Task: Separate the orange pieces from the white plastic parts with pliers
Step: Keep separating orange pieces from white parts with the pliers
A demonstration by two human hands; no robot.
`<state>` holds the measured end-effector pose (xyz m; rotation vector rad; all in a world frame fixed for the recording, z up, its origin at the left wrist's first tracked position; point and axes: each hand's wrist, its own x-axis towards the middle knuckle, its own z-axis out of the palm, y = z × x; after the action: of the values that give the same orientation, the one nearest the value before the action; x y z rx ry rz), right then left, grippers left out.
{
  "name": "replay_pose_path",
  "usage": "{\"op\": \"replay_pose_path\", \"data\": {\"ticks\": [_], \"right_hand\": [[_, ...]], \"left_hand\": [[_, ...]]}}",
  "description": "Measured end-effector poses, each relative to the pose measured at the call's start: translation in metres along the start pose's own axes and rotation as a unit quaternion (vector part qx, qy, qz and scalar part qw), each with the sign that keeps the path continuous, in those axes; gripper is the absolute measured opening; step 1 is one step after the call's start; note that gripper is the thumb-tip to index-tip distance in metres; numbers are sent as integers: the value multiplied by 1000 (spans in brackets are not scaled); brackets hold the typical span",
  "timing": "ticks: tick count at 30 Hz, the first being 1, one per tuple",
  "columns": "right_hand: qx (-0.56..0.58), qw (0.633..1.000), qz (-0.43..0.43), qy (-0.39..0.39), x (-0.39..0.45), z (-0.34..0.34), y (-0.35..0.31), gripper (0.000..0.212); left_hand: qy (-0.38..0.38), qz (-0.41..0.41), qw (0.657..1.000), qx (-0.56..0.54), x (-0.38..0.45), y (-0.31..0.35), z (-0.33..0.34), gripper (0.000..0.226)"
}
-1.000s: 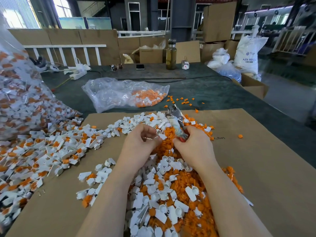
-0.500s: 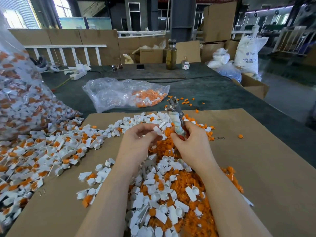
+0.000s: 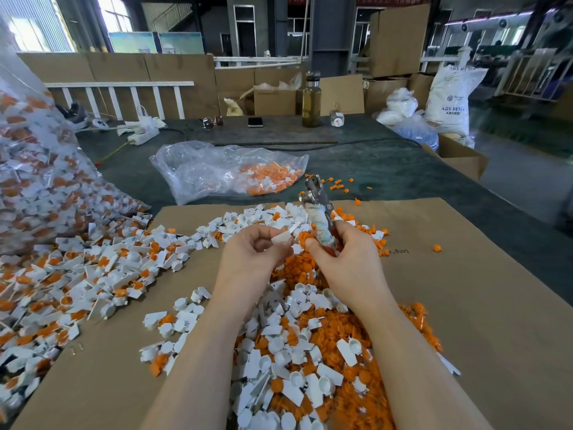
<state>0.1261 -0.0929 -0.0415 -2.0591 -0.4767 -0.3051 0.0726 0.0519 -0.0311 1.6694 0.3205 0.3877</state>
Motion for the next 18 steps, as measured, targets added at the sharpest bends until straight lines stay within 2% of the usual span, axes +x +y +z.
{"op": "replay_pose_path", "data": {"ticks": [3, 7, 12, 18], "right_hand": [[-2, 1000, 0, 6, 0, 0, -1, 14], [0, 1000, -2, 10, -1, 0, -1, 16], [-11, 1000, -12, 3, -1, 2, -2, 17], [-17, 1000, -19, 7, -2, 2, -3, 15]], "left_hand": [[17, -3, 1000, -26, 1, 0, 2, 9], [54, 21, 998, 9, 0, -1, 2, 11], [84, 17, 996, -36, 0, -1, 1, 12], [60, -2, 998, -26, -1, 1, 3, 14]]}}
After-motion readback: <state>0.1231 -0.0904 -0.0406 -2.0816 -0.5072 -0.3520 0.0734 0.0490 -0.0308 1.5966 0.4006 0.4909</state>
